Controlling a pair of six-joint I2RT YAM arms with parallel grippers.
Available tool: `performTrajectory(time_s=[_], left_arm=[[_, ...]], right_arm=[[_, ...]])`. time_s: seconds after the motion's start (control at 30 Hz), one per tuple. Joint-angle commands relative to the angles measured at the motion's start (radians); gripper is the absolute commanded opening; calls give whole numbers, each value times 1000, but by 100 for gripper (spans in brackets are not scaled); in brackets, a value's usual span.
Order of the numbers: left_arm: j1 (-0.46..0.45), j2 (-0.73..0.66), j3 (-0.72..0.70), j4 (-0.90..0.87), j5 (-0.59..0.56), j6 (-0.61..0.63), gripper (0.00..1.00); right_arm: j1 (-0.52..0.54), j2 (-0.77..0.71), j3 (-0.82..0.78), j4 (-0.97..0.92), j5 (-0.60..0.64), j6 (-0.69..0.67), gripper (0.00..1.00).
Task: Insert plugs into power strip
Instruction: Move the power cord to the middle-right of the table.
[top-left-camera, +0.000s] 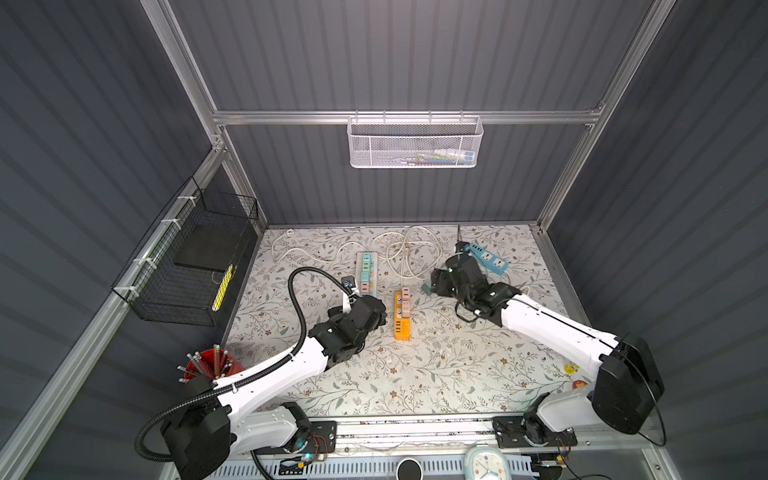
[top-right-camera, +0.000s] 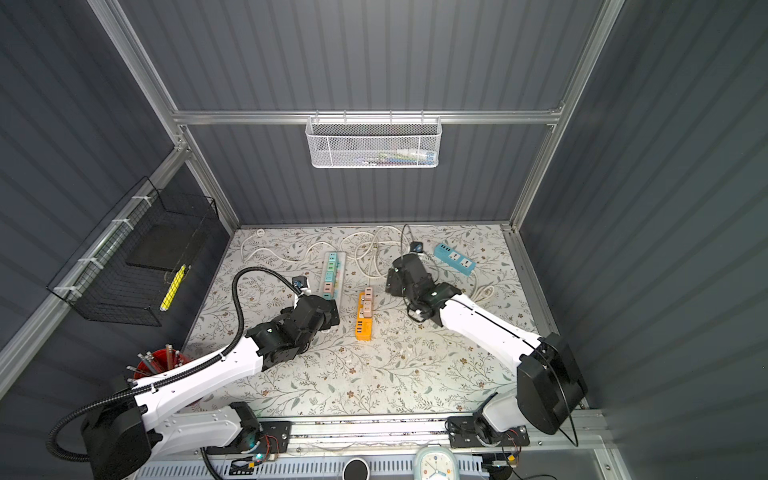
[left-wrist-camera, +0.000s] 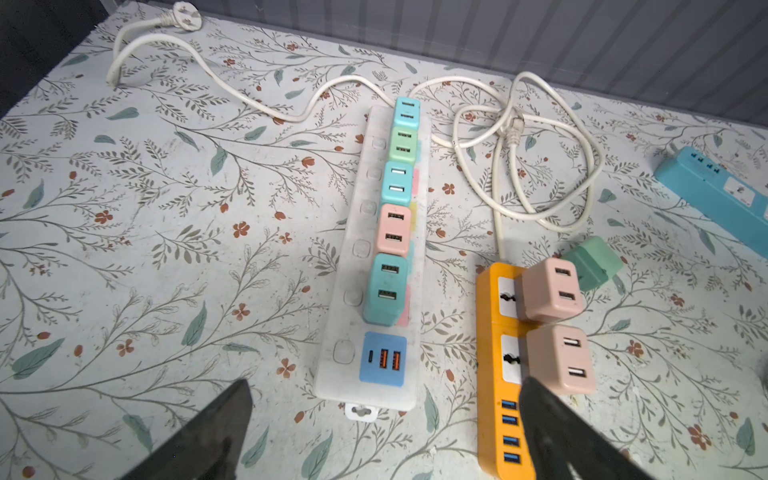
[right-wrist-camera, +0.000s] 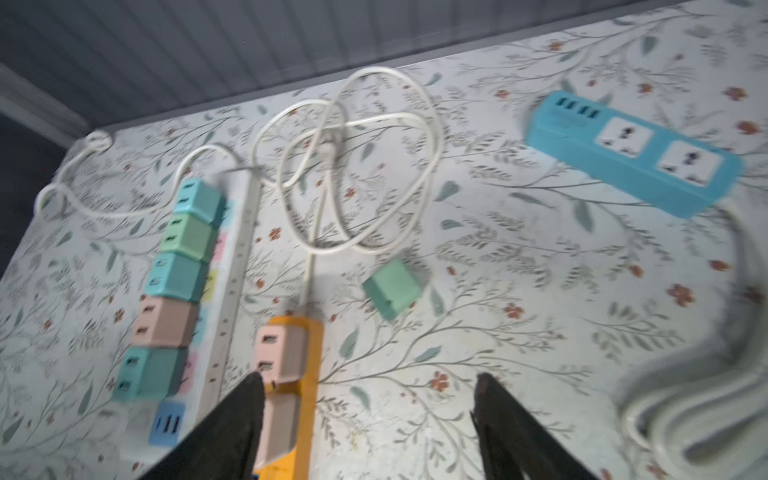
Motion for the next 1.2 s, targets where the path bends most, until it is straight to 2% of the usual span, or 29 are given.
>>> performTrajectory(time_s=[0.0, 0.2, 0.37, 0.53, 0.67, 0.83, 0.93, 1.17], left_arm=[[5, 2, 31, 0, 31, 26, 100], [5, 17, 74, -3, 69, 61, 100], [5, 42, 87, 14, 89, 72, 100], [5, 80, 101, 42, 106, 89, 100], [6, 107, 125, 44, 115, 104, 100], [5, 117, 148, 49, 117, 126, 100], [6, 114, 148, 58, 117, 136, 100], [5, 112, 158, 72, 122, 155, 100]], right_arm=[[-170, 29, 37, -132, -7, -56, 84], [-472, 71, 9, -181, -94, -4, 83], [-607, 42, -83, -170, -162, 42, 82], [-624, 38, -160, -143, -184, 64, 85], [-642, 82, -158, -115, -234, 63, 85], [-650, 134, -153, -114, -270, 71, 81], [-658, 154, -171, -91, -292, 86, 77], [-659, 203, -190, -64, -345, 90, 57]])
